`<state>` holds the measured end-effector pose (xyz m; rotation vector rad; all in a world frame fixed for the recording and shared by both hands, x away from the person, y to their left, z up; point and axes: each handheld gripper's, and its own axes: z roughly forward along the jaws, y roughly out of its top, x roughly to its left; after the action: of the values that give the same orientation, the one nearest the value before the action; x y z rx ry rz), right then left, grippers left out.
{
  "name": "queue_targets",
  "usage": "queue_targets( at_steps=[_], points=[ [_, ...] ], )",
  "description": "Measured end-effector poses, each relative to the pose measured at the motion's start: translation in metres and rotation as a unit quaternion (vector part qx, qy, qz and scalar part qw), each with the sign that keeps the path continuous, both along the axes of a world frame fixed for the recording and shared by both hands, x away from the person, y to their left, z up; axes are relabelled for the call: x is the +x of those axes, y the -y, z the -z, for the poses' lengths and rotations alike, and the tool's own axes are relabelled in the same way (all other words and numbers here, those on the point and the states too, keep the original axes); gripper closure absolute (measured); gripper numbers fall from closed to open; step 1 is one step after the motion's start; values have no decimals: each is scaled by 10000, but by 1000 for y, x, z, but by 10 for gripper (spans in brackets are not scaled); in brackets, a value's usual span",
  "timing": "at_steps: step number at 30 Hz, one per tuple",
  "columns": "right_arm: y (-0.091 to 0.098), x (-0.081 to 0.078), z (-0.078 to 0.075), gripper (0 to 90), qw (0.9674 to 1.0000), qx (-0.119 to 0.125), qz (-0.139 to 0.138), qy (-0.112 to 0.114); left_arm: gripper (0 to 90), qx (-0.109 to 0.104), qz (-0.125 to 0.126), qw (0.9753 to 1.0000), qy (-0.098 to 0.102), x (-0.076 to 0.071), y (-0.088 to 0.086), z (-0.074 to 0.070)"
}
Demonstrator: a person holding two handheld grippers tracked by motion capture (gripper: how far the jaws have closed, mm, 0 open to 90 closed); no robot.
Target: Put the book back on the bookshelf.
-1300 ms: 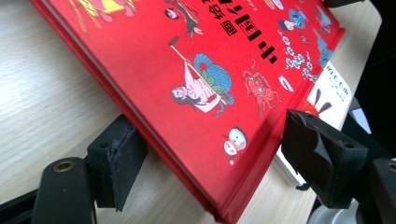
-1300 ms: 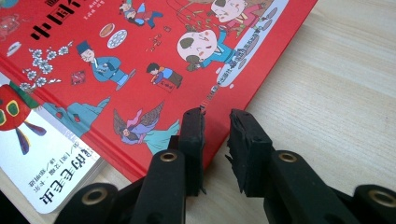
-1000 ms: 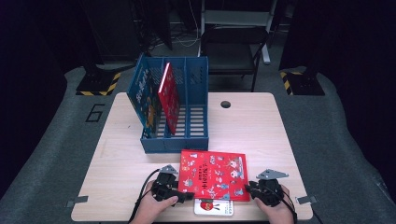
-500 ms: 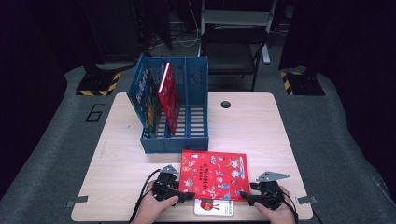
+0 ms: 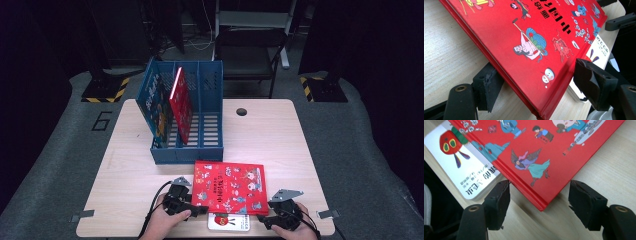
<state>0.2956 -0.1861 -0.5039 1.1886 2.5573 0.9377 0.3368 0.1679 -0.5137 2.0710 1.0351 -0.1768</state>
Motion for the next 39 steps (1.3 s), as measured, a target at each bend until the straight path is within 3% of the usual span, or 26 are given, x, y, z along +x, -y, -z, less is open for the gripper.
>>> queue_targets(
  at_steps=[3, 4, 12, 18, 20, 24, 39],
  points=[
    [-2, 0, 2, 368, 9999, -101, -104, -77, 248, 8, 0, 10000, -39, 0, 0, -1],
    [-4, 0, 2, 367, 9997, -218, -66, -3, 248, 12, -1, 10000, -39, 0, 0, -1],
    [-3, 1, 3, 370, 9998, -177, -73, -12, 260, -152, -201, 9997, -39, 1, -1, -3],
    [-4, 0, 3, 370, 9997, -218, -72, 38, 268, -158, -312, 9992, -205, 1, 0, -4],
    [-4, 0, 3, 370, 9998, -193, -57, 19, 272, -139, -361, 9992, -127, 2, 0, -4],
    [-4, 1, 3, 371, 9998, -164, -56, 16, 309, -143, -471, 9986, -189, 2, -1, -4],
    [-3, 1, 3, 371, 9999, -145, -85, 17, 308, -65, -461, 9989, -73, 0, 1, -7]
  ],
)
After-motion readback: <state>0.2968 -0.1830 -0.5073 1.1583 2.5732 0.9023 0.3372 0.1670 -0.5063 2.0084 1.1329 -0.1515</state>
